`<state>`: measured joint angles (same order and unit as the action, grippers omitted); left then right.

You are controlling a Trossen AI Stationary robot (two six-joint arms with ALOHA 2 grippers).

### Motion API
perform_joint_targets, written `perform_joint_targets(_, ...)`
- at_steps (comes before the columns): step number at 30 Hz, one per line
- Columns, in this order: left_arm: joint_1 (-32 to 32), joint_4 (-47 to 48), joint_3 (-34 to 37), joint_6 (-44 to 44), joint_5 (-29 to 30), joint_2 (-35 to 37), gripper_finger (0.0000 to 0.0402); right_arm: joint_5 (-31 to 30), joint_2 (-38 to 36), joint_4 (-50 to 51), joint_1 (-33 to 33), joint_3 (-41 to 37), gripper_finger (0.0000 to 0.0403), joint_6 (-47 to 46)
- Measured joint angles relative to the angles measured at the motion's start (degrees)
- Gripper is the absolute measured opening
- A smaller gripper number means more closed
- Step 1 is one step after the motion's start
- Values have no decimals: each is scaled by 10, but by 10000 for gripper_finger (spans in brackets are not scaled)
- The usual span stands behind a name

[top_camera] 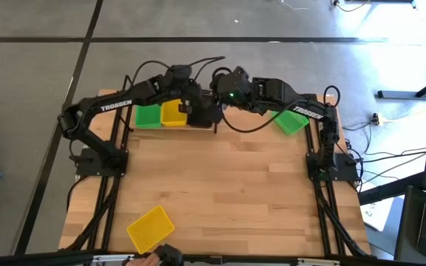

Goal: Stack baskets on shelf by color
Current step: Stack the yellow basket on the yellow basket on the shelf

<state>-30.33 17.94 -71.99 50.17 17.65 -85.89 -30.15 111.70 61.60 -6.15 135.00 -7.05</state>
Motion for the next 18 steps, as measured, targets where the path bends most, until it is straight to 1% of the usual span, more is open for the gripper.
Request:
perform_joint_targets(3,14,-21,0,3,41,0,57,-14,0,0,0,0,96,1)
perform_joint_targets(8,38,-28,-1,-15,115,7,57,-17,-3,3,0,0,96,15)
perform_joint_targets(12,56,1,-3,-98,147,35,57,-17,-28,23,-3,0,96,16)
perform_joint_targets(15,66,69,1,-182,143,66,57,-23,-47,53,-12,0,96,16)
perform_joint_targets(18,84,115,-2,-256,143,103,57,-33,-58,91,-25,0,96,13)
